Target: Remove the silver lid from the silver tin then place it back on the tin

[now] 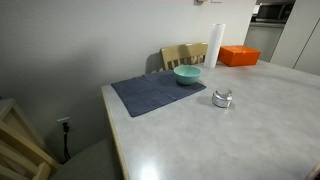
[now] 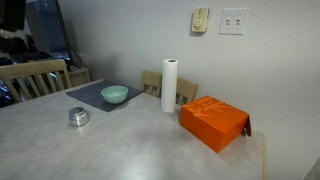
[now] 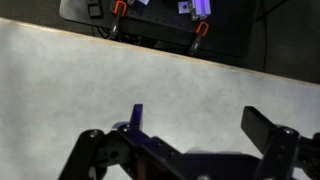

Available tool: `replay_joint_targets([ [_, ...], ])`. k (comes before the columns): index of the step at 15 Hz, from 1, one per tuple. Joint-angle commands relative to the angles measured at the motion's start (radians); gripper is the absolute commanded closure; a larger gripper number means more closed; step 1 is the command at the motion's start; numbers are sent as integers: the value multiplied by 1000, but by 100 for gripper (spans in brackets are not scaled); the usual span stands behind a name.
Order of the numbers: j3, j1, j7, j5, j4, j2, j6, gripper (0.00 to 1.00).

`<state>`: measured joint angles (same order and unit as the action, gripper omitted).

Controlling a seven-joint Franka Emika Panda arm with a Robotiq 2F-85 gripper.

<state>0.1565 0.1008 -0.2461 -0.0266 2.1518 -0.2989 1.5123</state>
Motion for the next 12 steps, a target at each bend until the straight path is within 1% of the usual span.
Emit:
replay_joint_targets([
  [1, -103, -4, 66, -1, -13, 113, 101, 0],
  [2, -138, 2, 115, 8, -12, 148, 150, 0],
  [3, -170, 6, 161, 37, -7, 180, 227, 0],
  [4, -200, 10, 207, 77, -29, 247, 285, 0],
  [6, -237, 18, 239, 142, -72, 367, 345, 0],
  [7, -244, 19, 254, 167, -78, 393, 375, 0],
  [8, -242, 15, 238, 126, -23, 304, 346, 0],
  [10, -250, 21, 255, 151, -50, 382, 377, 0],
  [12, -248, 20, 255, 153, -69, 404, 378, 0],
])
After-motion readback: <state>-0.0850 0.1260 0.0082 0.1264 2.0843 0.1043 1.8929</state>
